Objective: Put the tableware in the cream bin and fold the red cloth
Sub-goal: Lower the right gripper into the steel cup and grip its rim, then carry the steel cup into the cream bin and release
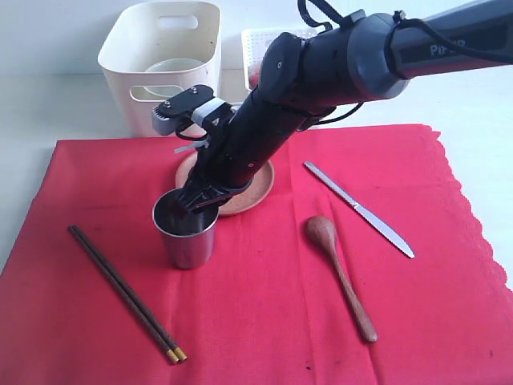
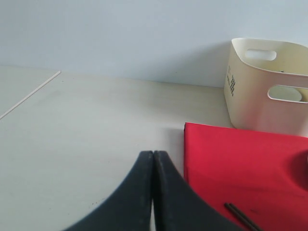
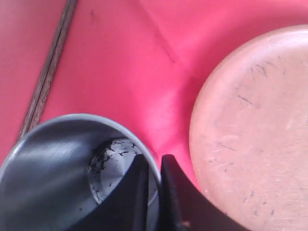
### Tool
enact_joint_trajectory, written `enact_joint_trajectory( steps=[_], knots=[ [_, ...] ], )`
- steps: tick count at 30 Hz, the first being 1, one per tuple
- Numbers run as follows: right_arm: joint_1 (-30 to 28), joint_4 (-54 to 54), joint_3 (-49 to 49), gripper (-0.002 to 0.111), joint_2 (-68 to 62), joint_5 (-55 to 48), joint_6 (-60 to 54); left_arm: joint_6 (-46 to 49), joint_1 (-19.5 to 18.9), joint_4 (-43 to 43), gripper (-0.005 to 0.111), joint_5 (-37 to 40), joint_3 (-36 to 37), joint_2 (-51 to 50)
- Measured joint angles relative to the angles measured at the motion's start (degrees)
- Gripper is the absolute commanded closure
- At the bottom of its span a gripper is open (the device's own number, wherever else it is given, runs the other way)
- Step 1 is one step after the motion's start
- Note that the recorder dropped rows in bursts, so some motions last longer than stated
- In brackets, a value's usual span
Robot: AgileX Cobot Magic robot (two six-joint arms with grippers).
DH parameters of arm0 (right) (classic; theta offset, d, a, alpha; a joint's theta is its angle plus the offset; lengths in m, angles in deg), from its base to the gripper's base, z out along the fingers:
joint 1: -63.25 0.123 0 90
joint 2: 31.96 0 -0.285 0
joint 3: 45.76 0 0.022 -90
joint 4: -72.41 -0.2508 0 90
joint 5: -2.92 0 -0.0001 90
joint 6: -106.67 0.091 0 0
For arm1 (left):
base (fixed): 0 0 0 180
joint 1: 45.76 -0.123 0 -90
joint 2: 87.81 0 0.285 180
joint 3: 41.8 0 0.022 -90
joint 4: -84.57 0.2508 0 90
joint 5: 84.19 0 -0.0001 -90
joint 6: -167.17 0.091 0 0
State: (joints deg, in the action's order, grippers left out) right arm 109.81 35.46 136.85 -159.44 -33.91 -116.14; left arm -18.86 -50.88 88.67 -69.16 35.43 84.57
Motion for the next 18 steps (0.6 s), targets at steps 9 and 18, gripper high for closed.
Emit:
enact_joint_trajectory(
  steps=[9,18],
  knots=[
    [0.0,-0.4,0.0,0.108,4.7,0.5,-0.1,0.0,0.0,0.0,0.105,0.0,0.0,0.0],
    [0.0,-8.7,0.0,0.108,7.2,19.8,-0.1,0.0,0.0,0.0,0.105,0.0,0.0,0.0]
  ],
)
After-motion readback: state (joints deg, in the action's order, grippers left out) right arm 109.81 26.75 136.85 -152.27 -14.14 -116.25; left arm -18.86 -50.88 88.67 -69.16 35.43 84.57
